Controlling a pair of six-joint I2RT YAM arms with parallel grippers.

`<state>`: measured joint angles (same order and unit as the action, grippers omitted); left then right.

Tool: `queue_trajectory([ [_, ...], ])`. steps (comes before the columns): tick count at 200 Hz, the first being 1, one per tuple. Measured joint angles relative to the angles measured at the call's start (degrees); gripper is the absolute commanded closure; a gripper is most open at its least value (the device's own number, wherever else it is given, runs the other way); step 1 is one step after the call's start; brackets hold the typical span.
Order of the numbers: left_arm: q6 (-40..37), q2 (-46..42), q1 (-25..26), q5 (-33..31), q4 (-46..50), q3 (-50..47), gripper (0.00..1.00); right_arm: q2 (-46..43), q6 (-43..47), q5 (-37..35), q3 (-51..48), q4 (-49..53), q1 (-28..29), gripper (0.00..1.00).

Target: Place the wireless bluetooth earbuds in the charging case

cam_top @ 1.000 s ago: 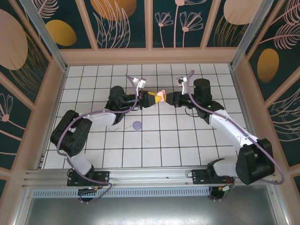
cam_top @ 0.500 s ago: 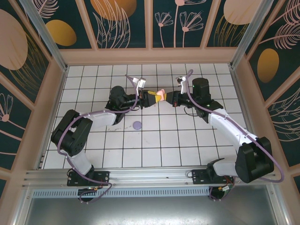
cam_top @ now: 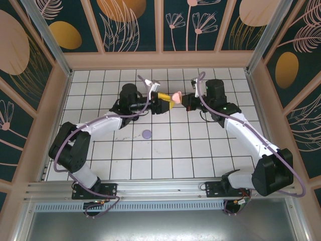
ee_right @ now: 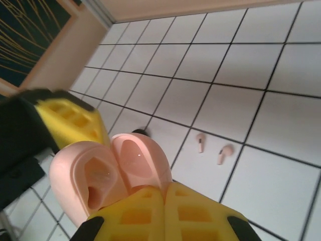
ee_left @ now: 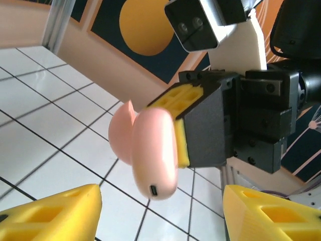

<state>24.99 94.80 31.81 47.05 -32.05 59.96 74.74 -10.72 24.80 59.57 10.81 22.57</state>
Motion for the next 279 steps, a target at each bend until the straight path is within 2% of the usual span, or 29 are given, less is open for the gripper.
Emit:
queue_trajectory([
  [29,-13.79,-0.04,-0.33,-0.52,19.15,10.32,0.33,0.0,5.68,-3.45,1.42,3.72,0.0,1.0],
  [56,-23.5,0.83,-0.55,-0.44,33.81,16.94,0.34,0.0,10.49,-6.14,2.36,6.93,0.15,1.0],
  [105,-36.28,7.72,-0.59,2.21,55.65,27.12,0.39,0.0,15.78,-9.16,3.63,10.03,2.19,1.0],
  [128,-40.7,9.66,-0.59,3.54,63.01,29.99,0.39,0.0,16.68,-10.03,3.72,10.36,4.0,1.0],
  [181,-45.2,9.94,-0.59,5.92,69.61,32.2,0.39,0.0,16.83,-10.56,3.72,10.51,7.39,1.0],
  [279,-45.99,11.23,-0.81,8.11,71.34,33.81,0.41,1.75,16.81,-12.55,4.72,10.84,10.69,1.0],
])
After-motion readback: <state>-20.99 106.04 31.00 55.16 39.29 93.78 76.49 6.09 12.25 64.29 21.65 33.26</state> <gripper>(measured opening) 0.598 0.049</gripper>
